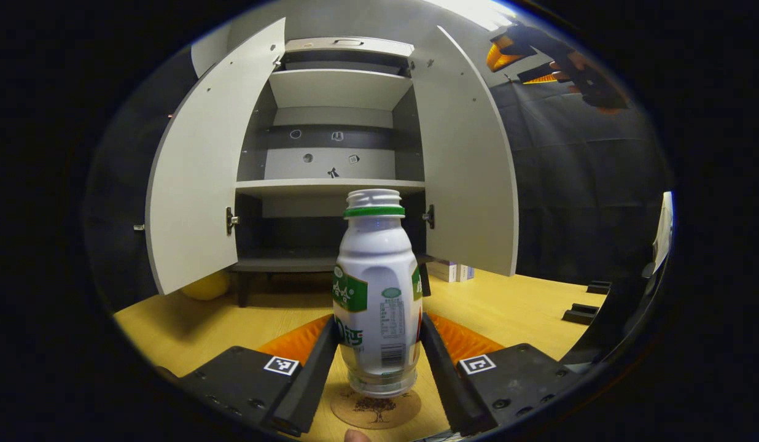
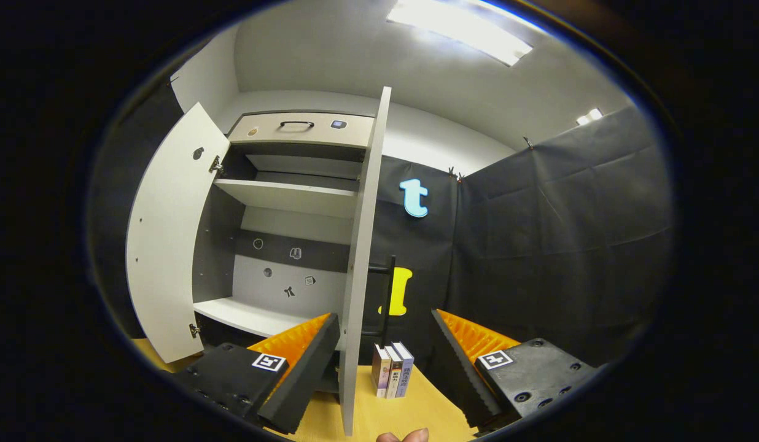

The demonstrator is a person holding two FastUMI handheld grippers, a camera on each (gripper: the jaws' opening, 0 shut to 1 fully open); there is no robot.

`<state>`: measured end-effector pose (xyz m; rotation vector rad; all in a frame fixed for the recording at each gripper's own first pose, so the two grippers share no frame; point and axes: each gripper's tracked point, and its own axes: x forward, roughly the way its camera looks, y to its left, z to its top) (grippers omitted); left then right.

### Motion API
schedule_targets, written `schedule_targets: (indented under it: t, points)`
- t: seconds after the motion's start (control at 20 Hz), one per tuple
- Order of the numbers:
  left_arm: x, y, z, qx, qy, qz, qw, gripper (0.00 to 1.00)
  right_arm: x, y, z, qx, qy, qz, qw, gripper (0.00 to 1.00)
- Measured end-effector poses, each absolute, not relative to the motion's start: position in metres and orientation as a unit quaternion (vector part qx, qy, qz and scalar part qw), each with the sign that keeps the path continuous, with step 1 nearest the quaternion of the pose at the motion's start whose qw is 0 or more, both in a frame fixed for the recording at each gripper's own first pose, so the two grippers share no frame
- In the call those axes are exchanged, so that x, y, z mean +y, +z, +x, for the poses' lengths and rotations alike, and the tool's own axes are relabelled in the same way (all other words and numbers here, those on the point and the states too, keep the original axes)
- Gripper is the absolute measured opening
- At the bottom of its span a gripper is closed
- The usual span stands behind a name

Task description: Grasp the bottle in the cabinet with the left hand and place it on the coaster, then close the right door with the right hand and the left door with the left hand.

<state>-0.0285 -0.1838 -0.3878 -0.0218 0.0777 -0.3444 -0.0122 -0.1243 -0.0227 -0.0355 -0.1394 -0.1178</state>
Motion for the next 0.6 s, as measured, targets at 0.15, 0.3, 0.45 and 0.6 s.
schedule_targets:
  t: [0.15, 0.3, 0.45, 0.6]
  points:
    - [-0.179, -0.394, -0.028, 0.042, -0.16, -0.011, 0.986, 0.8, -0.123, -0.026, -0.011, -0.068, -0.057, -0.024, 0.996, 0.97]
    - [-0.177, -0.401, -0.035, 0.042, -0.158, -0.016, 0.986, 0.8, -0.126, -0.03, -0.01, -0.06, -0.058, -0.02, 0.996, 0.97]
    - [-0.178, -0.414, -0.04, 0.055, -0.156, -0.02, 0.986, 0.81, -0.127, -0.032, -0.01, -0.057, -0.06, -0.013, 0.996, 0.97]
    - [-0.176, -0.418, -0.042, 0.059, -0.154, -0.026, 0.986, 0.84, -0.126, -0.035, -0.013, -0.054, -0.057, -0.017, 0.997, 0.97]
